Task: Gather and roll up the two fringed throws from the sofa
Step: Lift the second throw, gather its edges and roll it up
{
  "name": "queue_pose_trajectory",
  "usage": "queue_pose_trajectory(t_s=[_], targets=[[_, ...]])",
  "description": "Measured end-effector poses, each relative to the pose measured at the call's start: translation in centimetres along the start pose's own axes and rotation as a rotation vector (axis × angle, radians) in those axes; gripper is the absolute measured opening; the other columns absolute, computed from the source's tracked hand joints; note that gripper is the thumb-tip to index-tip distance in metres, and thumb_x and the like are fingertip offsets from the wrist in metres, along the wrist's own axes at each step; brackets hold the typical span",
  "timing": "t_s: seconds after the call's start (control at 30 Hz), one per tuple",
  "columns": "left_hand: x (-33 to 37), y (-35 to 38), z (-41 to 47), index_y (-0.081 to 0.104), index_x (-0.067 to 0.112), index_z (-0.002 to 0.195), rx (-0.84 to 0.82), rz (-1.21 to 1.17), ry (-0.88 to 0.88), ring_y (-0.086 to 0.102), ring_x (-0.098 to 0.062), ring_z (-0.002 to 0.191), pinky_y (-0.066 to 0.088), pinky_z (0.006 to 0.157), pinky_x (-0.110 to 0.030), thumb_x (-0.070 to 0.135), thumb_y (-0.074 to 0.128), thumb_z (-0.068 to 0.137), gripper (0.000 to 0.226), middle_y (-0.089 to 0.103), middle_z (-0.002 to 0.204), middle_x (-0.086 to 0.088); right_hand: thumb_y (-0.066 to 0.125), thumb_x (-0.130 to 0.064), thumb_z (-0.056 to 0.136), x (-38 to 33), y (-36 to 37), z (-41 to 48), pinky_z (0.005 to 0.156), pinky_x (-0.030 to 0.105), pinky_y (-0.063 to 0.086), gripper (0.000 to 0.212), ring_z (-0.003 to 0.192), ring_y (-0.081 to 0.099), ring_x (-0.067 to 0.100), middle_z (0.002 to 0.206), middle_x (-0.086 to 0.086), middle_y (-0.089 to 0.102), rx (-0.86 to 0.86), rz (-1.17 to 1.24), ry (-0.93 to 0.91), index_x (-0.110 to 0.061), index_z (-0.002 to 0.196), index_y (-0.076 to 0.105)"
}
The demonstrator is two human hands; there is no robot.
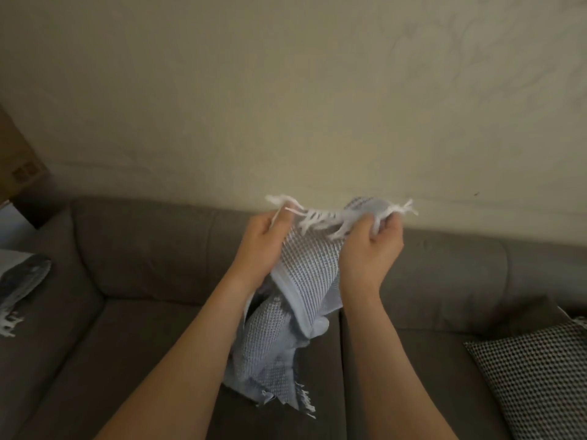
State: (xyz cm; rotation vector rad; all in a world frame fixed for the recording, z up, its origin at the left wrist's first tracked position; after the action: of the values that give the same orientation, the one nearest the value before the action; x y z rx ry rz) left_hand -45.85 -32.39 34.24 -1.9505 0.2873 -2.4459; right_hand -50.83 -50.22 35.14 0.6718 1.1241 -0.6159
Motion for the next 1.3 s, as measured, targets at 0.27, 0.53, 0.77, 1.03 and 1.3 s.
queue_pose_trajectory(t_s=[0.27, 0.53, 0.77, 1.03, 1.3], targets=[[2.7, 0.9, 0.7, 0.079, 0.014, 0.087, -0.363, 0.127, 0.066, 0.061, -0.005, 0.075, 0.047, 0.072, -0.03, 0.035, 0.067, 0.104, 0.03, 0.074, 0.078, 0.003, 0.065, -0.002, 0.086, -0.8, 2.5, -2.3, 0.1, 0.032, 0.053, 0.055, 0.118, 0.063, 0.008, 0.126, -0.009, 0.066, -0.678, -0.197, -0.273, -0.021, 0.137, 0.055], [-3.7, 1.2, -1.6, 0.058, -0.008, 0.083, -0.472, 0.085, -0.071, 0.066, -0.014, 0.079, 0.05, 0.076, -0.033, 0.033, 0.079, 0.096, 0.048, 0.073, 0.088, -0.024, 0.059, -0.023, 0.085, 6.6, 1.8, -4.6, 0.074, 0.036, 0.055, 0.026, 0.085, 0.067, 0.009, 0.094, -0.009, 0.072, -1.027, -0.284, 0.091, -0.017, 0.108, 0.069], [-5.8, 0.3, -3.1, 0.065, 0.004, 0.084, -0.429, 0.081, -0.126, 0.061, -0.01, 0.072, 0.05, 0.064, -0.027, 0.02, 0.098, 0.074, 0.037, 0.069, 0.079, -0.002, 0.065, -0.023, 0.094, 9.3, 1.0, -6.3, 0.063, 0.035, 0.039, 0.023, 0.068, 0.048, 0.012, 0.07, -0.001, 0.053, -1.322, -0.477, 0.264, -0.004, 0.081, 0.064], [-8.1, -1.9, -3.4, 0.082, 0.017, 0.102, -0.208, 0.173, -0.274, 0.078, -0.014, 0.088, 0.063, 0.081, -0.033, 0.033, 0.098, 0.072, 0.037, 0.082, 0.094, -0.002, 0.062, -0.023, 0.097, 8.8, 0.5, -4.3, 0.058, 0.03, 0.039, 0.017, 0.058, 0.048, 0.005, 0.064, -0.01, 0.057, -1.168, -0.533, 0.112, -0.018, 0.083, 0.07], [-8.7, -1.5, -4.5, 0.084, 0.013, 0.103, -0.343, -0.215, -0.62, 0.078, -0.025, 0.099, 0.058, 0.082, -0.033, 0.031, 0.082, 0.089, 0.023, 0.081, 0.108, -0.013, 0.068, -0.029, 0.085, 9.7, -0.9, -3.3, 0.059, 0.04, 0.041, 0.029, 0.058, 0.05, 0.01, 0.061, -0.003, 0.056, -0.971, -0.502, 0.238, -0.003, 0.075, 0.061]])
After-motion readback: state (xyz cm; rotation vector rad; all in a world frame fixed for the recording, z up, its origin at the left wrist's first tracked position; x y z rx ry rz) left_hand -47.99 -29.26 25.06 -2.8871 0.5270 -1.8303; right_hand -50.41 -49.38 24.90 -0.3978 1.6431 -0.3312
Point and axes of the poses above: each hand's wrist, its own z-axis towards the middle knuckle, its own y-axis out of the palm, x = y × z, the point moved 5 cm from there along z, towards the middle knuckle
